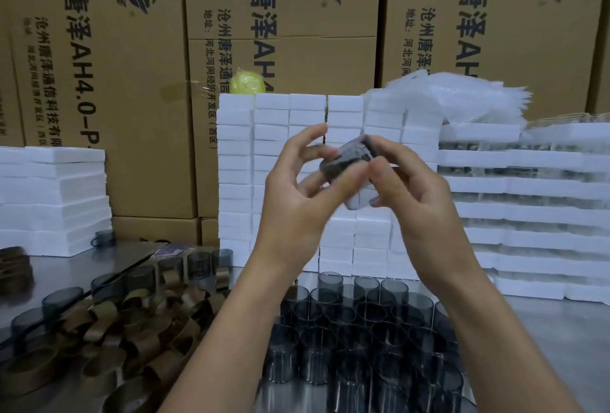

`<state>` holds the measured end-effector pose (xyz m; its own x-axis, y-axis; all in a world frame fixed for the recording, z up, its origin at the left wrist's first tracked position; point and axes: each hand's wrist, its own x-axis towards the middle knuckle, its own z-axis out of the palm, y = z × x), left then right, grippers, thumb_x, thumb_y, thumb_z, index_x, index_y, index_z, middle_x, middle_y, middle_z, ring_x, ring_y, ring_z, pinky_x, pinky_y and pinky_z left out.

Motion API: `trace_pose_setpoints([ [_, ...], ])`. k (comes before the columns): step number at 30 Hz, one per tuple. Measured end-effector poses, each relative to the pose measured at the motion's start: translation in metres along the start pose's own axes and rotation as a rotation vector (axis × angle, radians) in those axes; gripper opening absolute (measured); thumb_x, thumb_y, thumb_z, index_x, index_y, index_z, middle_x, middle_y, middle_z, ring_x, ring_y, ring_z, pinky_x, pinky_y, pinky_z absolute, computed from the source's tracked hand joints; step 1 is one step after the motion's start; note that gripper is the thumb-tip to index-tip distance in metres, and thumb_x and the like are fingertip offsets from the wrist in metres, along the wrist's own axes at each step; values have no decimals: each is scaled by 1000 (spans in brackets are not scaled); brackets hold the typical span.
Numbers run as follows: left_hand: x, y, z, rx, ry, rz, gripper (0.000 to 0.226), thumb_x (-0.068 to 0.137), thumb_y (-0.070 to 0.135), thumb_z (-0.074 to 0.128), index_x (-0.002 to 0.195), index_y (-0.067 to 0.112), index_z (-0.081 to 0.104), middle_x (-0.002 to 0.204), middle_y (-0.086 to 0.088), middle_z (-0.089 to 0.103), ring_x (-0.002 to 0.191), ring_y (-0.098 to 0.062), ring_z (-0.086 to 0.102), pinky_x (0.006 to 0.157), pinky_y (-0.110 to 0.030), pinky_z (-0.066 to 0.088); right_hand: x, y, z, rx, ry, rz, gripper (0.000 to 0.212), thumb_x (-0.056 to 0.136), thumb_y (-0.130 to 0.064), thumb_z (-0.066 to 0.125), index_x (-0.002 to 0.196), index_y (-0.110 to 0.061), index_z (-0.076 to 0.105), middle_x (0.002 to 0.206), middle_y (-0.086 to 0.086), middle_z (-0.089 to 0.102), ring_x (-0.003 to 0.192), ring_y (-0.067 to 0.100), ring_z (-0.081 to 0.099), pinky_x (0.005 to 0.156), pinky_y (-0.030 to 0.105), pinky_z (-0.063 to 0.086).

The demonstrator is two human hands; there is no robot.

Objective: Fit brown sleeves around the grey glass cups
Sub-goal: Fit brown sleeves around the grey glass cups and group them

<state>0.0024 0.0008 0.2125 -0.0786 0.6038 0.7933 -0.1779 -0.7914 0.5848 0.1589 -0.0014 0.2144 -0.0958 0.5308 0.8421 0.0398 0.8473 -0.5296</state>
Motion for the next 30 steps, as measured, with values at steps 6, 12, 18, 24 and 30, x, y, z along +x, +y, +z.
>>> trace_pose_setpoints([
  [6, -6, -4, 9, -410, -124, -343, 34, 103, 42, 61, 113, 17, 81, 107, -3, 79, 105, -23, 77, 84, -34, 63, -6, 6, -5, -208, -39, -31, 56, 84, -55, 78, 138, -45, 65, 125, -22, 65, 112, 9, 62, 86, 16, 48],
  [12, -3, -8, 3, -51, -128, -579, 46, 100, 69, 57, 91, 34, 84, 81, -5, 69, 54, -21, 58, 48, -28, 46, -7, 16, -15, -419, -188, -26, 49, 83, -53, 72, 131, -57, 63, 122, -32, 66, 116, 6, 59, 83, 9, 41],
  [18, -10, -14, 21, -12, -138, -578, 72, 104, 81, 32, 74, 25, 67, 64, 2, 43, 47, -12, 34, 47, -24, 33, -8, 30, -9, -481, -58, -85, 32, 95, -57, 49, 119, -39, 59, 104, -16, 66, 93, 10, 63, 74, 25, 45],
  [24, -25, -41, 38, 330, 16, -61, 49, 98, 82, 36, 114, 39, 52, 72, 6, 69, 56, -8, 60, 55, -35, 50, -12, 30, 14, -338, 198, 42, 38, 100, -66, 31, 94, -36, 54, 67, -6, 65, 59, 12, 60, 55, 33, 48],
  [30, -17, -47, 3, 573, -125, 207, 39, 101, 70, 50, 134, 48, 45, 90, 14, 71, 75, -12, 69, 67, -36, 58, -3, 10, 11, 200, -33, 604, 50, 91, -77, 54, 78, -33, 76, 58, -7, 39, 47, 11, 29, 44, 24, 25],
])
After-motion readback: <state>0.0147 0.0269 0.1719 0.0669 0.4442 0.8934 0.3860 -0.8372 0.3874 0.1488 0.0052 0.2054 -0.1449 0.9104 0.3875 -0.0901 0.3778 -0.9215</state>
